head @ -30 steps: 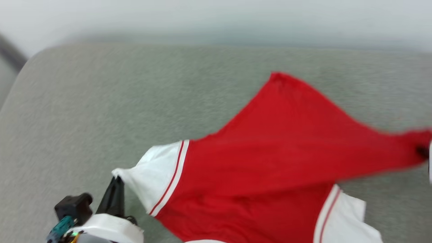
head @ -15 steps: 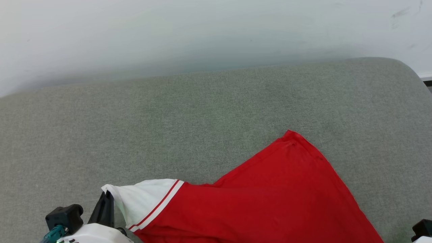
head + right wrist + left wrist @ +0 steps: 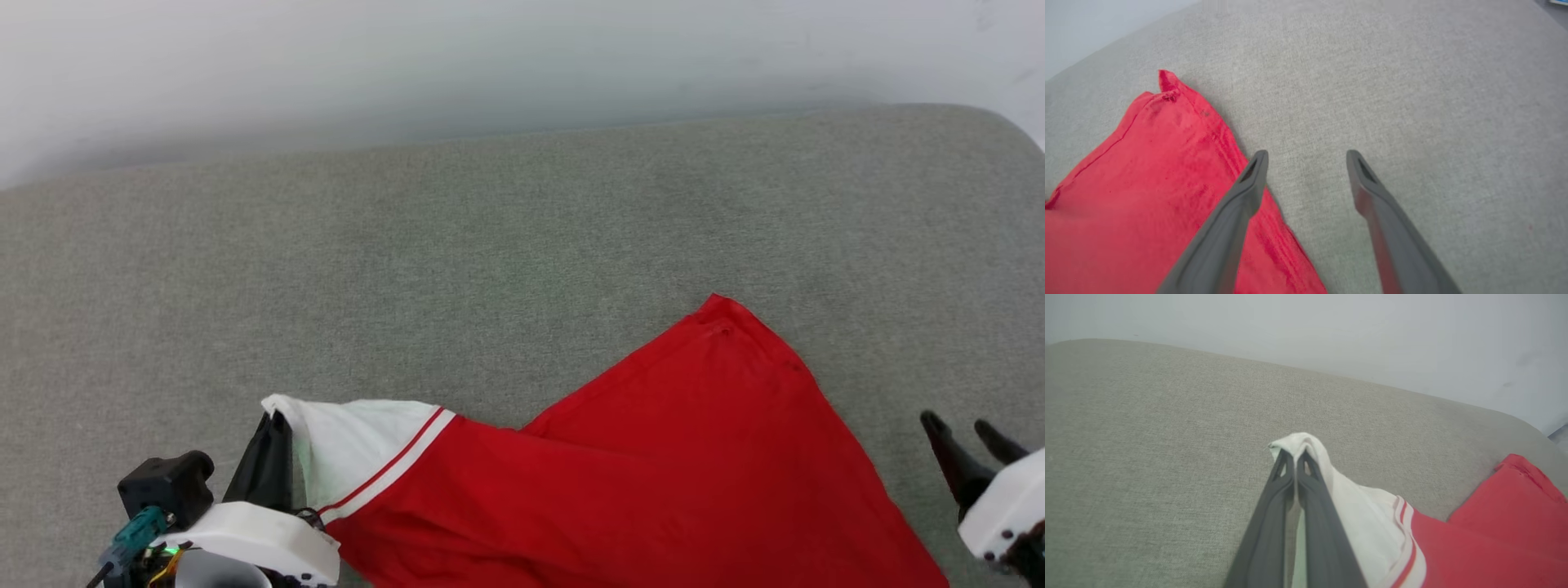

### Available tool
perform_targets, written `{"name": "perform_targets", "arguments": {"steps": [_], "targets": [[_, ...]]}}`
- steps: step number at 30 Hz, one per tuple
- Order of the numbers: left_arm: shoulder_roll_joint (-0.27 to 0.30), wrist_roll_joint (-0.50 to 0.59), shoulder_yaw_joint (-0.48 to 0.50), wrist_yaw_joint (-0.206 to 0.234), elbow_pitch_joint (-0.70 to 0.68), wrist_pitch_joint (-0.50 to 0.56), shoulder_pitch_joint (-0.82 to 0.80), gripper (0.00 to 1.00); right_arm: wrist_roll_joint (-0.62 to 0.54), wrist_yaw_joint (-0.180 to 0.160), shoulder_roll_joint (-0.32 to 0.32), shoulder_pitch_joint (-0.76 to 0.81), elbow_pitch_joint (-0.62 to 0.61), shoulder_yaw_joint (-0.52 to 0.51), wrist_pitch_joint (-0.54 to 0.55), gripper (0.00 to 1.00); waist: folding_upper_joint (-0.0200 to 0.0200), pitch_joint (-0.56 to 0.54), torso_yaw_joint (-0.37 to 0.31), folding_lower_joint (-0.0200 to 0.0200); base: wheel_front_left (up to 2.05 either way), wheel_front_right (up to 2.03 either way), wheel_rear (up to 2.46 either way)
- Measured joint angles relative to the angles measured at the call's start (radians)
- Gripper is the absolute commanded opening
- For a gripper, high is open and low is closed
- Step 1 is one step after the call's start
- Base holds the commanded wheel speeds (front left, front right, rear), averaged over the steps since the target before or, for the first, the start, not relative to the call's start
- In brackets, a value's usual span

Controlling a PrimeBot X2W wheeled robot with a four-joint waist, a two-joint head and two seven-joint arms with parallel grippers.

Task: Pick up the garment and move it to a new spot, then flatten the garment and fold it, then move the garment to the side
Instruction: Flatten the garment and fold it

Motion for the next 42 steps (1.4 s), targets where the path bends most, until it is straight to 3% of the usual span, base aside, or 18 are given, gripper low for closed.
{"name": "perform_targets", "arguments": {"steps": [4, 7, 12, 16, 19, 23, 29, 30, 31, 33, 42], "targets": [[-0.012, 0.012, -0.016, -0.007, -0.015, -0.013, -0.043, 0.0, 0.014, 0.0, -0.027, -0.114, 0.03, 0.036, -0.041, 1.0, -0.0001, 0.039, 0.019, 0.0001, 0.0, 0.0, 0.0], [-0.022, 0.024, -0.028, -0.012, -0.033, -0.018, -0.076, 0.0, 0.032, 0.0, -0.064, -0.199, 0.036, 0.091, 0.002, 1.0, 0.0, 0.074, 0.035, 0.0001, 0.0, 0.0, 0.0], [-0.033, 0.039, -0.053, -0.021, -0.052, -0.022, -0.124, 0.0, 0.069, 0.0, -0.13, -0.337, 0.021, 0.18, 0.203, 1.0, 0.0, 0.132, 0.065, 0.0002, 0.0, 0.0, 0.0], [-0.046, 0.048, -0.071, -0.028, -0.057, -0.027, -0.159, 0.0, 0.097, 0.0, -0.158, -0.422, 0.022, 0.221, 0.437, 1.0, 0.0, 0.172, 0.092, 0.0002, 0.0, 0.0, 0.0], [-0.057, 0.054, -0.086, -0.037, -0.06, -0.031, -0.184, 0.0, 0.112, 0.0, -0.168, -0.475, 0.01, 0.24, 0.548, 1.0, 0.0, 0.203, 0.112, 0.0002, 0.0, 0.0, 0.0], [-0.063, 0.06, -0.095, -0.047, -0.059, -0.04, -0.21, 0.0, 0.108, 0.0, -0.166, -0.52, 0.016, 0.275, 0.639, 1.0, -0.0001, 0.244, 0.138, 0.0002, 0.0, 0.0, 0.0], [-0.072, 0.061, -0.112, -0.056, -0.055, -0.046, -0.237, 0.0, 0.094, 0.0, -0.165, -0.564, 0.05, 0.32, 0.693, 1.0, 0.0, 0.296, 0.171, 0.0002, 0.0, 0.0, 0.0], [-0.073, 0.061, -0.113, -0.059, -0.053, -0.047, -0.239, 0.0, 0.091, 0.0, -0.167, -0.568, 0.06, 0.326, 0.697, 0.92, -0.0001, 0.301, 0.176, 0.0002, 0.0, 0.0, 0.0], [-0.074, 0.061, -0.115, -0.059, -0.051, -0.047, -0.24, 0.0, 0.093, 0.0, -0.168, -0.571, 0.069, 0.327, 0.701, 0.43, 0.0, 0.305, 0.181, 0.0001, 0.0, 0.0, 0.0], [-0.075, 0.061, -0.116, -0.06, -0.046, -0.047, -0.24, 0.0, 0.097, 0.0, -0.169, -0.576, 0.082, 0.329, 0.707, 0.0, 0.0, 0.308, 0.188, 0.0, 0.0, 0.0, 0.0], [-0.071, 0.042, -0.105, -0.065, -0.017, -0.051, -0.247, 0.0, 0.112, 0.0, -0.163, -0.582, 0.114, 0.353, 0.631, 0.0, -0.0001, 0.268, 0.189, 0.0001, 0.0, 0.0, 0.0]]}}
